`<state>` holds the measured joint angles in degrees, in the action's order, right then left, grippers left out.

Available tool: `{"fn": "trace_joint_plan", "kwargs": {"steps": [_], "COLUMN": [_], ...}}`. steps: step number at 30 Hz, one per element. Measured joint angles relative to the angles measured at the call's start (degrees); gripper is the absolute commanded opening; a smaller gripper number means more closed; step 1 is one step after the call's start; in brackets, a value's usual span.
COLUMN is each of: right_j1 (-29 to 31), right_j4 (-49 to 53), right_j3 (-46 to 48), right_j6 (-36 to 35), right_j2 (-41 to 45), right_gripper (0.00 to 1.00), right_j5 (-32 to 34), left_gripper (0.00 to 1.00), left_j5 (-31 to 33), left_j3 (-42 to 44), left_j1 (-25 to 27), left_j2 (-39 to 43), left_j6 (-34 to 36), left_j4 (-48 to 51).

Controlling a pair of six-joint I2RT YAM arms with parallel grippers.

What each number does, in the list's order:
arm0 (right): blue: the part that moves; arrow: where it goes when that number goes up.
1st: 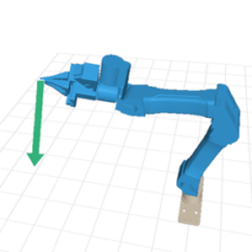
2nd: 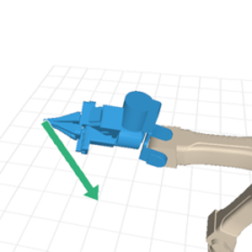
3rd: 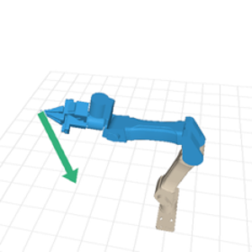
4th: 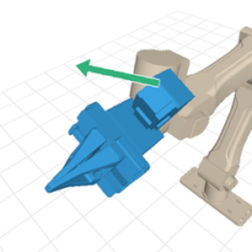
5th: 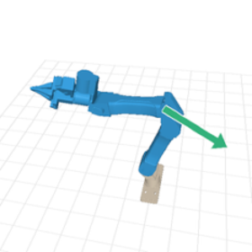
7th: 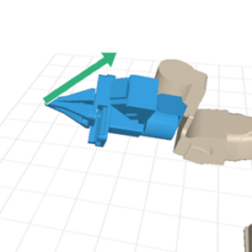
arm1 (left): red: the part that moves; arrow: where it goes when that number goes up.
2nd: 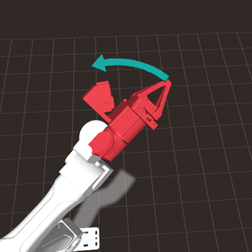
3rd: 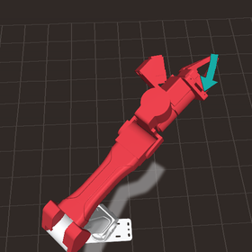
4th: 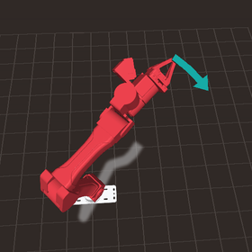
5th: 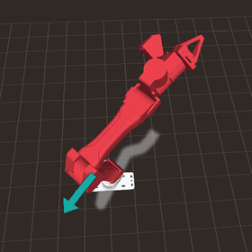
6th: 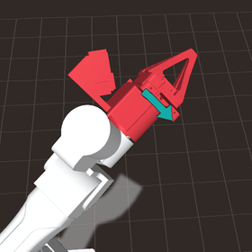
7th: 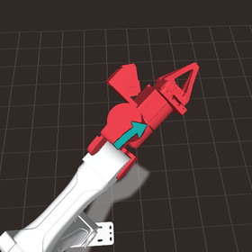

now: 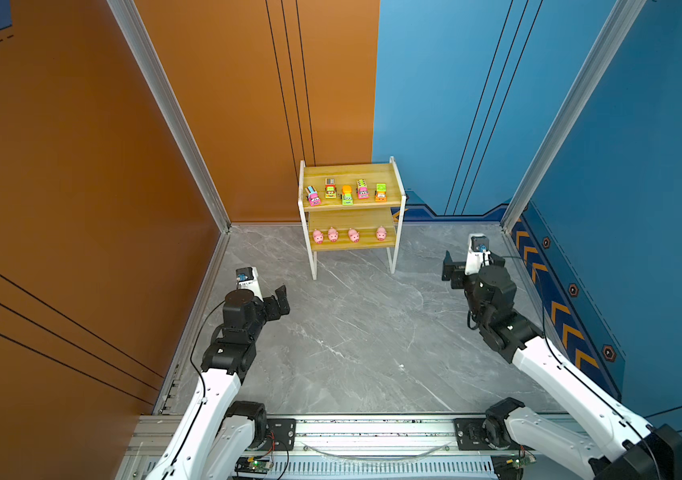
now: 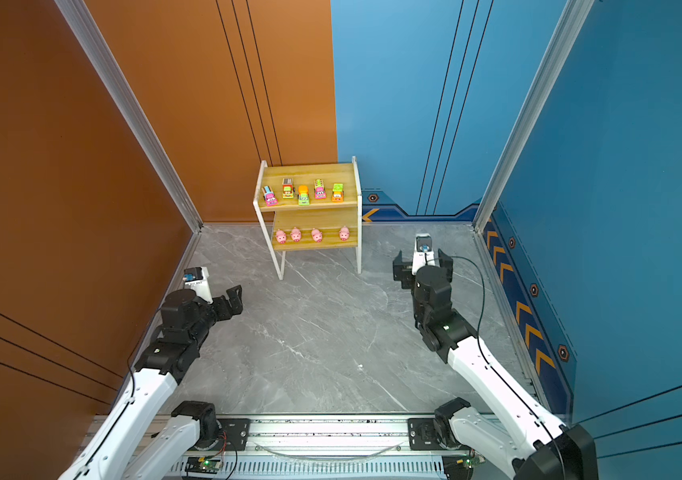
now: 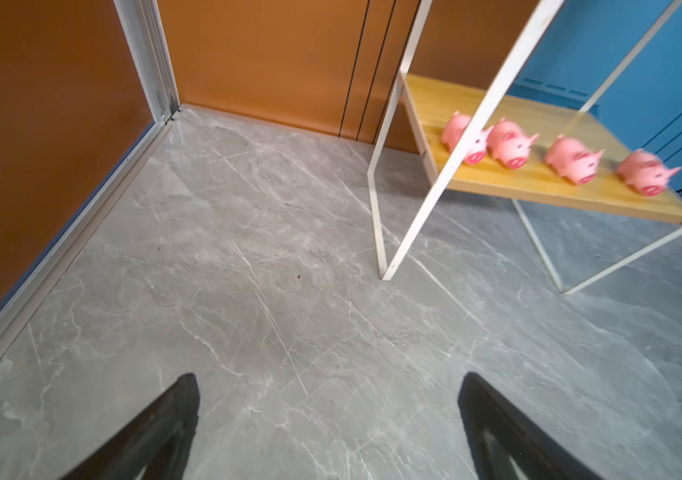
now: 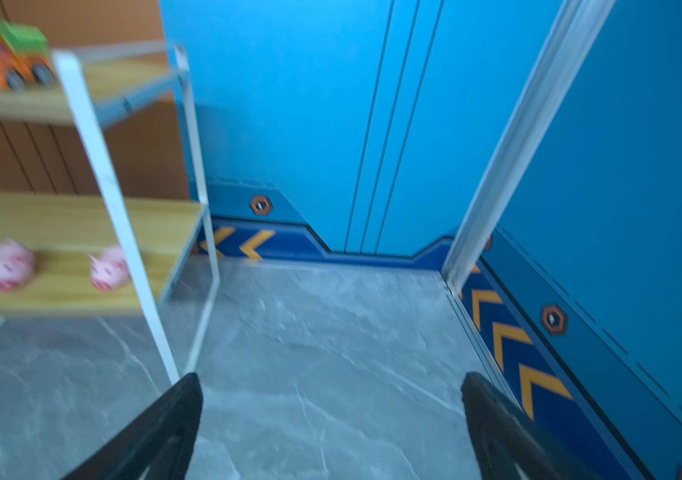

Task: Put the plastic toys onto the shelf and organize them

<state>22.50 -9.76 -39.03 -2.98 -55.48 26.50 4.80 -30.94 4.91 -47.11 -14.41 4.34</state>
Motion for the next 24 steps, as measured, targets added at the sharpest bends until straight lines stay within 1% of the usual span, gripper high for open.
{"fn": "trace_joint_plan", "kwargs": {"steps": [2, 3, 5, 7, 10, 14, 15, 17, 18, 21, 24], "right_j1": [-4.4, -6.4, -9.4, -11.0, -12.0, -15.1, -15.7, -16.8, -17.6, -20.2, -20.6], "right_j4": [-4.2, -6.7, -13.4, -19.8, -27.8, -42.3, -43.5, -42.9, -42.8, -42.6, -42.7], "right_j3": [10.4, 14.2, 20.5, 23.3, 23.7, 23.2, 23.1, 22.6, 21.7, 18.4, 17.6], "right_j6": [0.3, 0.9, 1.7, 1.9, 1.5, 1.7, 1.8, 2.4, 3.0, 4.4, 5.0], "right_j2": [0.8, -0.6, -6.5, -13.7, -21.7, -30.8, -32.6, -33.1, -33.2, -33.2, -33.2], "right_gripper": [0.98, 0.98, 0.98, 0.97, 0.97, 0.97, 0.96, 0.95, 1.0, 1.0, 1.0], "right_j5": [-1.9, -2.9, -4.4, -5.8, -7.1, -9.2, -9.7, -11.1, -12.5, -15.0, -16.3], "left_gripper": [0.98, 0.98, 0.98, 0.98, 0.98, 0.98, 0.98, 0.98, 0.98, 0.98, 0.98], "left_j5": [0.6, 0.9, 1.9, 2.3, 2.3, 1.8, 2.4, 2.9, 2.9, 2.7, 3.0], "left_j3": [2.1, 2.7, 5.3, 8.1, 9.8, 9.7, 9.8, 9.9, 9.9, 9.7, 9.5], "left_j1": [-1.1, -2.0, -4.1, -5.7, -7.0, -5.5, -4.3, -2.3, -1.8, -2.7, -3.0], "left_j2": [-7.7, -11.4, -18.0, -22.0, -28.5, -37.1, -39.7, -42.4, -42.6, -42.6, -42.6], "left_j6": [0.9, 1.4, 2.8, 4.4, 7.0, 10.7, 11.8, 13.1, 13.4, 13.8, 13.9], "left_j4": [-6.4, -9.0, -16.0, -22.4, -31.0, -44.3, -48.1, -50.5, -50.8, -53.0, -54.4]}}
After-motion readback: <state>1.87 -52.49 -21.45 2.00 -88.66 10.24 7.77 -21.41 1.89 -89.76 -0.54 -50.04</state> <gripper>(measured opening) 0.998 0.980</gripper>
